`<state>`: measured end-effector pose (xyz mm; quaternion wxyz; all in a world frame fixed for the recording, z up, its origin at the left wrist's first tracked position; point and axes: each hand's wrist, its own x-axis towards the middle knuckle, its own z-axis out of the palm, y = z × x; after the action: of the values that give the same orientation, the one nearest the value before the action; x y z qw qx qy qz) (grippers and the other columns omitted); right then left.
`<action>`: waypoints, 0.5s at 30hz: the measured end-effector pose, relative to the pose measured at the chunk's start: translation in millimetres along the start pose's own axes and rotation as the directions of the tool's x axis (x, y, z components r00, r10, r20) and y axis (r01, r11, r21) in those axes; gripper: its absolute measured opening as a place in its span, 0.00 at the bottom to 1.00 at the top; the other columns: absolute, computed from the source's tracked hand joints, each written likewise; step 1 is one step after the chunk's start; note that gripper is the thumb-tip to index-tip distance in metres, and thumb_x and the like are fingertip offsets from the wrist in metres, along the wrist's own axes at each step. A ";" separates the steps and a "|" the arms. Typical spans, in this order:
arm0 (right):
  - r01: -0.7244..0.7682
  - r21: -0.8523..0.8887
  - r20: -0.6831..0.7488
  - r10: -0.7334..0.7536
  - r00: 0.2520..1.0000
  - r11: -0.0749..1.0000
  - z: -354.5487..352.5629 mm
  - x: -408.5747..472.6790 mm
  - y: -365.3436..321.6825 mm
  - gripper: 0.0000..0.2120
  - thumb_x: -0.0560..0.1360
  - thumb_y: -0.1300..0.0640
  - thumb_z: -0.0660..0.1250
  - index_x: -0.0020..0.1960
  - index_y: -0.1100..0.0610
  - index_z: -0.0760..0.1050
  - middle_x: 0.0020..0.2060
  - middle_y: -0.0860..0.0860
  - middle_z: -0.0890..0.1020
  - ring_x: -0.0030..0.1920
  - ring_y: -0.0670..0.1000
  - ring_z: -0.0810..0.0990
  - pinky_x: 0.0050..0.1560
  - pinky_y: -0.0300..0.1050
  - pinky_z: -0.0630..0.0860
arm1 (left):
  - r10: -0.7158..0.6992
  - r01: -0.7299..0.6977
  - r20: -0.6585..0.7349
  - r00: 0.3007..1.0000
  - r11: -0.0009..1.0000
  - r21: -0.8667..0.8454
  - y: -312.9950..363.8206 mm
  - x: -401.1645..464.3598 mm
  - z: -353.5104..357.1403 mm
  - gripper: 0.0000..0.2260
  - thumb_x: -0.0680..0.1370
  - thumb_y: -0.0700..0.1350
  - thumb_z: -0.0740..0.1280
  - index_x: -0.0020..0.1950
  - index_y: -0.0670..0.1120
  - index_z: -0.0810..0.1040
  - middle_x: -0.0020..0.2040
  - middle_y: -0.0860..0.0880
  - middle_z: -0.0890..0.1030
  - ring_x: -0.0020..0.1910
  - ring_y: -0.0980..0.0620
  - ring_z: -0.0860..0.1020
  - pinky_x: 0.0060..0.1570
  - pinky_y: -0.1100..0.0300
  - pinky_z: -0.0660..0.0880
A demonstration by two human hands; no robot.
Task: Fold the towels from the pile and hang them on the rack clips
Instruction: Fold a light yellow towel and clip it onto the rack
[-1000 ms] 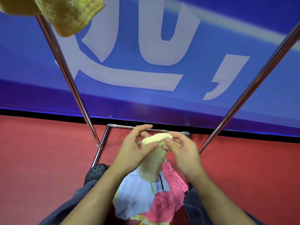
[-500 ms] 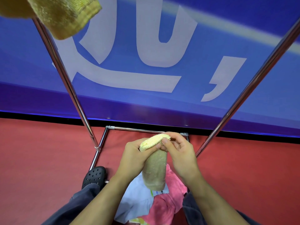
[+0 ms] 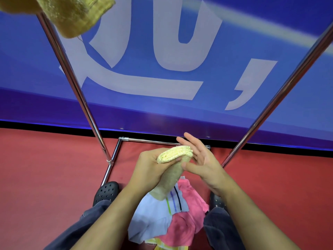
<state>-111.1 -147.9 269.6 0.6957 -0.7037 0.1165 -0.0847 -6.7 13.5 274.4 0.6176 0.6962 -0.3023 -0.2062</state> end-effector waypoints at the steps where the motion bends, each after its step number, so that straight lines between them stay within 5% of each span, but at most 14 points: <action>1: -0.011 -0.024 0.014 0.012 1.000 1.000 1.2 -0.5 -0.9 0.41 0.71 0.65 0.75 0.78 0.49 0.62 0.73 0.45 0.74 0.75 0.50 0.71 0.78 0.61 0.62 | 0.010 -0.010 -0.004 1.000 1.000 -0.001 1.7 -0.1 0.0 0.06 0.76 0.43 0.76 0.52 0.49 0.88 0.43 0.55 0.87 0.41 0.59 0.83 0.43 0.65 0.76; 6: -0.030 -0.050 -0.030 0.029 0.999 0.998 10.6 2.2 1.9 0.40 0.67 0.64 0.81 0.74 0.50 0.70 0.65 0.47 0.81 0.69 0.48 0.77 0.68 0.43 0.74 | 0.049 -0.048 0.025 0.998 0.999 -0.008 9.6 0.5 -0.2 0.03 0.76 0.40 0.75 0.47 0.48 0.85 0.38 0.59 0.84 0.38 0.63 0.79 0.41 0.69 0.72; 10: -0.006 -0.082 -0.095 -0.001 0.995 0.997 16.8 3.2 0.5 0.21 0.69 0.68 0.78 0.59 0.54 0.82 0.53 0.49 0.87 0.55 0.46 0.85 0.55 0.38 0.78 | 0.055 -0.054 0.071 0.996 0.998 -0.015 17.0 -1.4 2.5 0.07 0.76 0.37 0.75 0.47 0.49 0.84 0.40 0.59 0.85 0.39 0.65 0.80 0.43 0.71 0.72; 15: -0.050 -0.029 -0.129 0.046 0.991 0.998 21.7 2.4 1.3 0.11 0.69 0.66 0.79 0.50 0.56 0.86 0.47 0.54 0.88 0.49 0.49 0.86 0.52 0.45 0.81 | 0.067 -0.065 0.064 0.996 0.997 -0.029 27.2 1.6 -3.5 0.05 0.75 0.39 0.76 0.47 0.49 0.85 0.41 0.57 0.86 0.39 0.63 0.81 0.43 0.70 0.74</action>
<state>-102.8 -127.8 267.8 0.6771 -0.7050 0.1793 -0.1110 -7.8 13.5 301.9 0.6231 0.6704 -0.3423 -0.2124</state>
